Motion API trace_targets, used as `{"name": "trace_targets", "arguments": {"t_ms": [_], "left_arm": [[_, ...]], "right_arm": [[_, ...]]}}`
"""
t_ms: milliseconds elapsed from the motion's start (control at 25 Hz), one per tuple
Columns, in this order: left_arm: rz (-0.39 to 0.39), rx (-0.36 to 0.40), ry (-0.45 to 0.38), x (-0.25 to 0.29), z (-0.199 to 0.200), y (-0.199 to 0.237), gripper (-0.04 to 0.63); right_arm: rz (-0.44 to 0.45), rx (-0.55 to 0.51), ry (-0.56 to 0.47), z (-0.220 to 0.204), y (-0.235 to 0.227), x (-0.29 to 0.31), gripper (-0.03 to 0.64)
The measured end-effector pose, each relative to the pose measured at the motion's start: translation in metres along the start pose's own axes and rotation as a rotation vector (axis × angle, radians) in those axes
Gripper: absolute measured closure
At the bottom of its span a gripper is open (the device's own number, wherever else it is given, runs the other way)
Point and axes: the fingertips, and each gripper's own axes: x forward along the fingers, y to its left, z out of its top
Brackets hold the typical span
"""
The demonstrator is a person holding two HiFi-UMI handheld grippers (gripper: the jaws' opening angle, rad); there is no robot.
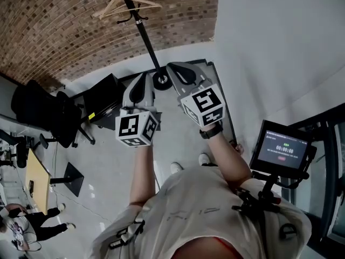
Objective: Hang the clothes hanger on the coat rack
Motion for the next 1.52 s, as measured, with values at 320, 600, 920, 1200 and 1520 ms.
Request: {"name": "trace_targets", "arguments": {"t_ms": [320,600,920,1200,1520], "left_arm": [[0.051,0.079,0.081,-0.008,-0.001,0.019,0.595],[0.049,0.023,0.074,-0.001,0.008,0.03,0.595],[0.017,0.019,0.061,0.004,0.002,0.026,0.595],[-0.015,0.027,0.053,-0.008,-0.008,0.021,0.595],[-0.028,0.034,0.056,-0.009,-0.01,0.023,0.595]], "right_arm": [[0.008,-0.035,0.005,0.012,0.021,0.014,0.612],[0.061,-0.019,0.032,0.021,0.031,0.031,0.612],[0.011,-0.043,0.035,0.014,0.022,0.025,0.612],[-0.016,-0.061,0.03,0.003,0.033,0.014,0.612],[-0.044,-0.086,0.025,0.003,0.037,0.015,0.612]]}}
